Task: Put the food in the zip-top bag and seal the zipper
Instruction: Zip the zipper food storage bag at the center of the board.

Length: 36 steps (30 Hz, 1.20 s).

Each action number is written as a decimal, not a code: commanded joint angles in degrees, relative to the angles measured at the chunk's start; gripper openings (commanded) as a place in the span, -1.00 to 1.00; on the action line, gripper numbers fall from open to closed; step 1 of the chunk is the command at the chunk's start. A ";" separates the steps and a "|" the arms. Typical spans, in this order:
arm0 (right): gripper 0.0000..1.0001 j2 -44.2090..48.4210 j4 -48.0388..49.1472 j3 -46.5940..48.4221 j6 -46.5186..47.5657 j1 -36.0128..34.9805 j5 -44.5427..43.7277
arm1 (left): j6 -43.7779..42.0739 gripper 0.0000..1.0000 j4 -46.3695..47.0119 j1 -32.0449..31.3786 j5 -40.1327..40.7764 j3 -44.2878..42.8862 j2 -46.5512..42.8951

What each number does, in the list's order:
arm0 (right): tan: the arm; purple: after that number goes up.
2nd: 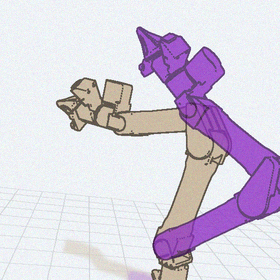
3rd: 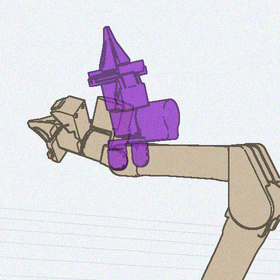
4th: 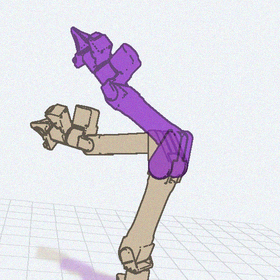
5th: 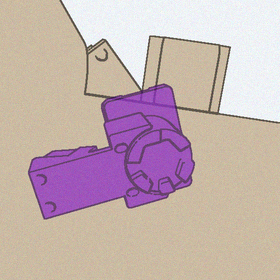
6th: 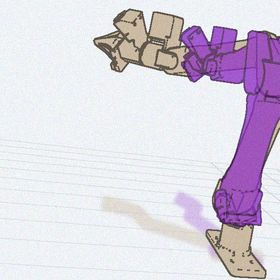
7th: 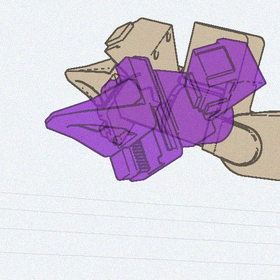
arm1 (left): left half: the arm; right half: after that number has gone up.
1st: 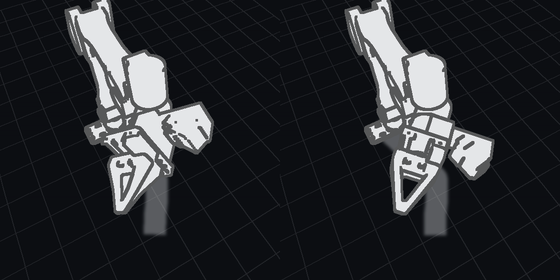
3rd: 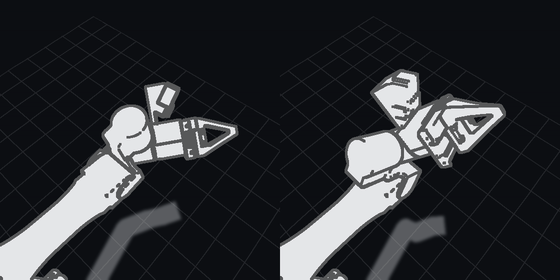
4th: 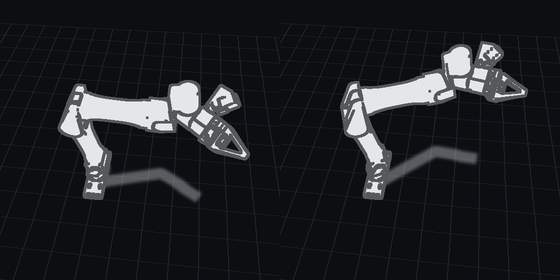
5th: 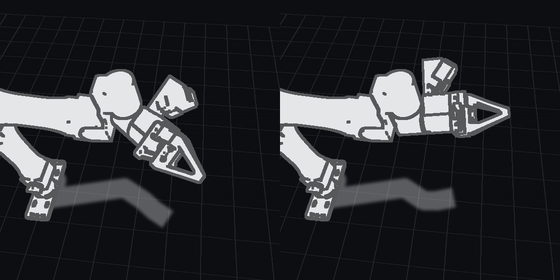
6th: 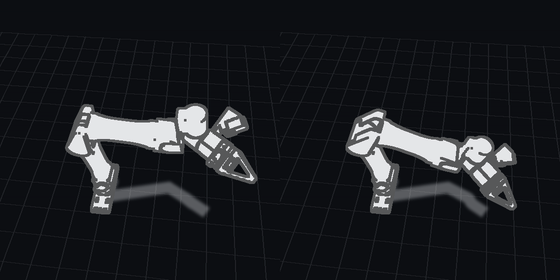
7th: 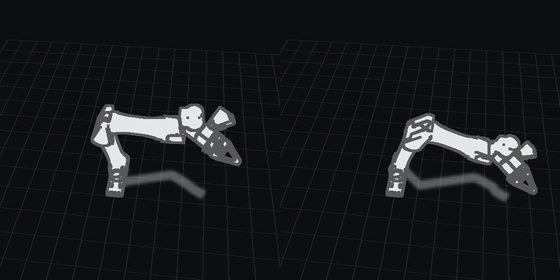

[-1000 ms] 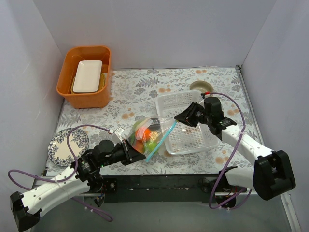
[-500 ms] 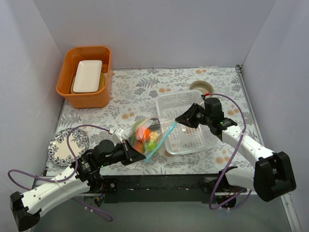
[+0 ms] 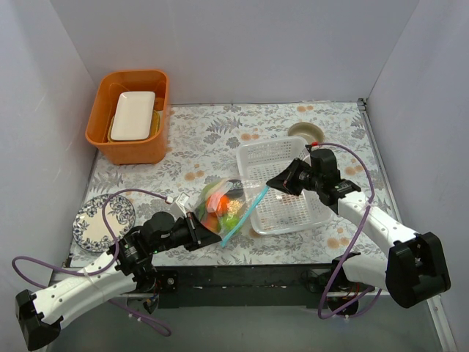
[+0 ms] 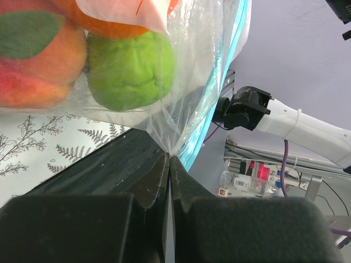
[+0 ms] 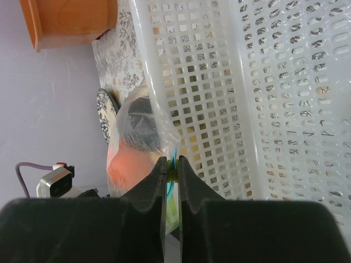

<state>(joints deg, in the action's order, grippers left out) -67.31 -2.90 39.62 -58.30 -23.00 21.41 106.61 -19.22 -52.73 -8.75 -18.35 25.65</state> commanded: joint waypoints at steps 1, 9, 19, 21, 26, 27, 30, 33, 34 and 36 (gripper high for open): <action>-0.83 1.30 1.14 1.87 0.74 0.06 -0.92 | -0.70 -1.00 0.68 -0.27 0.14 -0.37 -0.16; -0.85 -0.19 2.28 3.19 0.39 0.68 -2.51 | -0.35 -1.00 -0.02 -0.27 0.32 -0.20 -1.48; -0.38 1.74 3.26 1.34 0.21 1.21 -5.06 | -0.08 -1.00 -0.38 -0.27 0.40 -0.02 -2.09; -0.11 1.31 1.24 2.48 1.61 1.73 -5.24 | -0.34 -0.92 -0.90 -0.36 0.93 -0.46 -1.92; 0.46 1.21 -7.62 7.39 7.40 3.31 -9.19 | -2.10 -0.11 -2.22 -0.27 2.33 -3.27 -2.18; 0.50 1.04 -8.87 8.19 9.85 3.66 -9.89 | -3.15 0.10 -2.57 -0.27 3.12 -3.79 -2.18; 0.58 0.60 -14.74 12.13 15.21 5.51 -12.26 | -4.65 0.72 -5.99 -0.36 6.19 -7.65 -1.40; 0.64 -0.63 -18.36 15.30 19.35 8.67 -12.36 | -7.81 0.96 -10.56 -0.27 8.05 -12.31 0.53; 0.64 -0.98 -19.07 16.10 22.41 10.16 -11.49 | -11.30 0.96 -11.96 -0.36 10.57 -13.46 1.24; 0.64 -2.47 -21.78 18.64 25.24 11.48 -10.60 | -14.13 0.96 -14.25 -0.27 13.48 -18.55 5.52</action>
<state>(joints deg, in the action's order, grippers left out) -67.77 -17.78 52.97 -42.61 -14.33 11.05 100.33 -27.29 -52.88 -2.31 -29.30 26.09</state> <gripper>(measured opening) 0.820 0.980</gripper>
